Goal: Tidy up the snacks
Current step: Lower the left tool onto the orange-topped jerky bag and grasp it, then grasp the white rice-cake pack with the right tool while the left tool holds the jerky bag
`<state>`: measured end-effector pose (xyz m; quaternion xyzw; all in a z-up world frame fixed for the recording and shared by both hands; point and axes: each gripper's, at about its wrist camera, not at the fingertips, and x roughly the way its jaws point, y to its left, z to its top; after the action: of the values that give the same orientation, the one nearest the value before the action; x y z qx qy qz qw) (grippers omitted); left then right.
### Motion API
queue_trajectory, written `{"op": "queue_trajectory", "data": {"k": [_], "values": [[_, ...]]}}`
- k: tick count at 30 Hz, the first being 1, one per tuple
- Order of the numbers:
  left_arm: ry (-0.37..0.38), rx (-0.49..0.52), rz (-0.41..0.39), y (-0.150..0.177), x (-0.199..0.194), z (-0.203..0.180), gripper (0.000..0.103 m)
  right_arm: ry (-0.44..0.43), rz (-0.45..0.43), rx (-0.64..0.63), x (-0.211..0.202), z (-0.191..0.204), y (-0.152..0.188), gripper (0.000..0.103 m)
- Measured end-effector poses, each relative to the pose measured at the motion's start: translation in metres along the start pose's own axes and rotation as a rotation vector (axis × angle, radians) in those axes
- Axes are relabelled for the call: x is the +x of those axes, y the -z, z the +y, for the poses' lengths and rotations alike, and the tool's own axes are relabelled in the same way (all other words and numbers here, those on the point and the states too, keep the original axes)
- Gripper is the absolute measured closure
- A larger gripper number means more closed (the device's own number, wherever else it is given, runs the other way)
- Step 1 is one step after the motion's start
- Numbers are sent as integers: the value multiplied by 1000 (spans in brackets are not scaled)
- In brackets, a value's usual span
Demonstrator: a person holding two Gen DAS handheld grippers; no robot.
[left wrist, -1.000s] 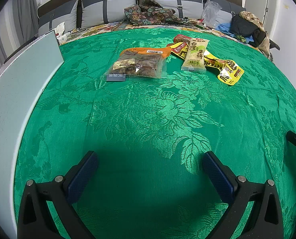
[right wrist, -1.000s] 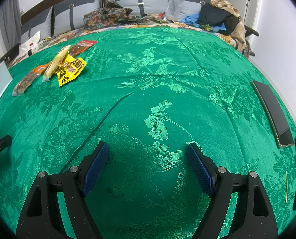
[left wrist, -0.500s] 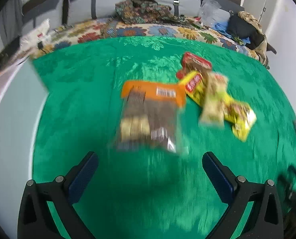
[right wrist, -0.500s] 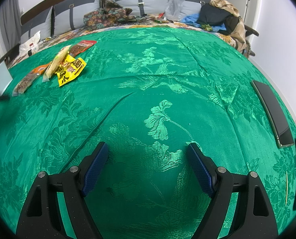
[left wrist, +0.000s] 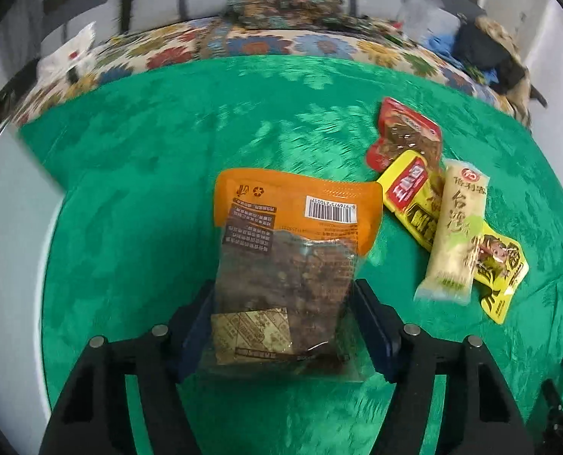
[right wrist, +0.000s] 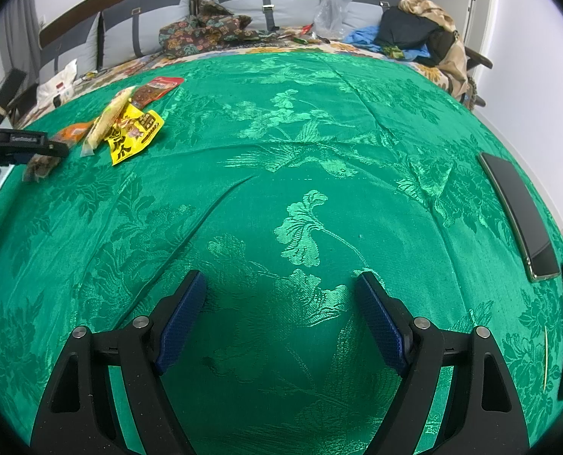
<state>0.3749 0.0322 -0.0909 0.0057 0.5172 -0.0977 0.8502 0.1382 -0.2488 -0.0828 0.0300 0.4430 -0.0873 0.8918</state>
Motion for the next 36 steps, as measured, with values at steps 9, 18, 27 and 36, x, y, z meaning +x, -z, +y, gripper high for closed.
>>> {"op": "queue_trajectory", "data": {"k": [9, 18, 27, 36], "values": [[-49, -44, -22, 98, -64, 22, 34, 0, 0, 0, 0, 0, 0, 19], [-112, -79, -91, 148, -67, 25, 2, 0, 0, 0, 0, 0, 0, 19], [-137, -86, -142, 148, -66, 28, 0, -1, 0, 1, 0, 0, 0, 19], [-136, -86, -142, 147, -65, 27, 0, 0, -1, 2, 1, 0, 0, 19]]}}
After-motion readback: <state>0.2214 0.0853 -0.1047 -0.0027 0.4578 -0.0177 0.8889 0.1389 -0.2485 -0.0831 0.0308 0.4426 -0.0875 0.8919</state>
